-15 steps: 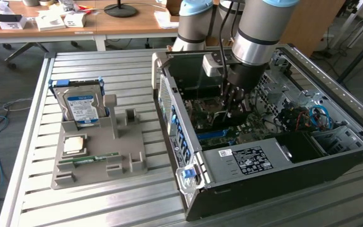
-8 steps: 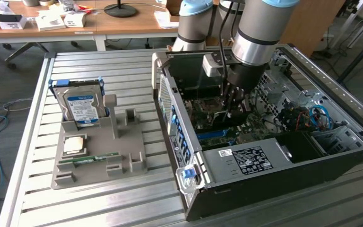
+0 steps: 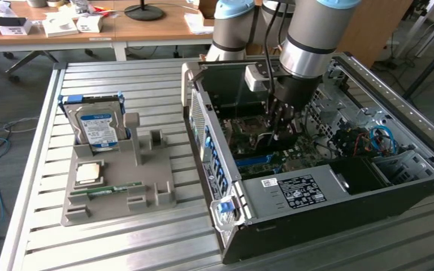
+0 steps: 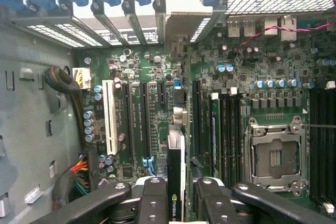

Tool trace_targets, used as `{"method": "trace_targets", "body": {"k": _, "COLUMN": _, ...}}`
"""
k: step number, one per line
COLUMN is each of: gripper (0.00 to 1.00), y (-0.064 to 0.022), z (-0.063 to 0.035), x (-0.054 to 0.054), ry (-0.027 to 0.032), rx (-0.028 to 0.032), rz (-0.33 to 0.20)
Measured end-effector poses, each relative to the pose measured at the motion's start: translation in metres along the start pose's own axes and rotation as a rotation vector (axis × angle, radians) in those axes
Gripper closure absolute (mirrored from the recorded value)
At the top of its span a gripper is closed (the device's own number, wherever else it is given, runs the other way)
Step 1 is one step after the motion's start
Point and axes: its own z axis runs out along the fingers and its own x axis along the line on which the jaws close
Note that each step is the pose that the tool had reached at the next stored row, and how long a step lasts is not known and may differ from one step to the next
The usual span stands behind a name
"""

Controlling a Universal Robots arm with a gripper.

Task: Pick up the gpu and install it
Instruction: 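Insert the gpu into the slot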

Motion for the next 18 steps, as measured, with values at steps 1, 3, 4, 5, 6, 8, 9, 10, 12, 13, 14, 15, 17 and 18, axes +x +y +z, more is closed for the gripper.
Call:
{"method": "trace_targets", "body": {"k": 1, "gripper": 0.74, "y": 0.0000, "z": 0.0006, "x": 0.0000, "ry": -0.0003, "rx": 0.0001, "rz": -0.003}}
{"method": "trace_targets", "body": {"k": 3, "gripper": 0.74, "y": 0.0000, "z": 0.0015, "x": 0.0001, "ry": -0.0001, "rx": -0.0001, "rz": -0.010}}
{"method": "trace_targets", "body": {"k": 4, "gripper": 0.74, "y": 0.0000, "z": 0.0019, "x": 0.0001, "ry": 0.0000, "rx": -0.0001, "rz": -0.013}}
{"method": "trace_targets", "body": {"k": 5, "gripper": 0.74, "y": 0.0000, "z": 0.0022, "x": 0.0001, "ry": 0.0001, "rx": -0.0002, "rz": -0.016}}
{"method": "trace_targets", "body": {"k": 6, "gripper": 0.74, "y": 0.0000, "z": 0.0024, "x": 0.0001, "ry": 0.0002, "rx": -0.0003, "rz": -0.019}}
{"method": "trace_targets", "body": {"k": 8, "gripper": 0.74, "y": 0.0000, "z": 0.0024, "x": 0.0001, "ry": 0.0002, "rx": -0.0003, "rz": -0.021}}
{"method": "trace_targets", "body": {"k": 9, "gripper": 0.74, "y": 0.0000, "z": 0.0025, "x": 0.0001, "ry": 0.0000, "rx": -0.0003, "rz": -0.021}}
{"method": "trace_targets", "body": {"k": 10, "gripper": 0.74, "y": 0.0000, "z": 0.0027, "x": 0.0001, "ry": 0.0000, "rx": -0.0002, "rz": -0.021}}
{"method": "trace_targets", "body": {"k": 12, "gripper": 0.74, "y": 0.0000, "z": 0.0041, "x": 0.0000, "ry": -0.0004, "rx": -0.0001, "rz": -0.021}}
{"method": "trace_targets", "body": {"k": 13, "gripper": 0.74, "y": 0.0000, "z": 0.0046, "x": 0.0001, "ry": -0.0001, "rx": -0.0002, "rz": -0.021}}
{"method": "trace_targets", "body": {"k": 14, "gripper": 0.74, "y": 0.0000, "z": 0.0046, "x": 0.0001, "ry": 0.0001, "rx": -0.0003, "rz": -0.021}}
{"method": "trace_targets", "body": {"k": 15, "gripper": 0.74, "y": 0.0000, "z": 0.0047, "x": 0.0001, "ry": -0.0001, "rx": -0.0002, "rz": -0.021}}
{"method": "trace_targets", "body": {"k": 17, "gripper": 0.74, "y": 0.0000, "z": 0.0047, "x": 0.0001, "ry": 0.0000, "rx": -0.0002, "rz": -0.021}}
{"method": "trace_targets", "body": {"k": 18, "gripper": 0.74, "y": 0.0000, "z": 0.0048, "x": 0.0001, "ry": -0.0001, "rx": -0.0002, "rz": -0.021}}
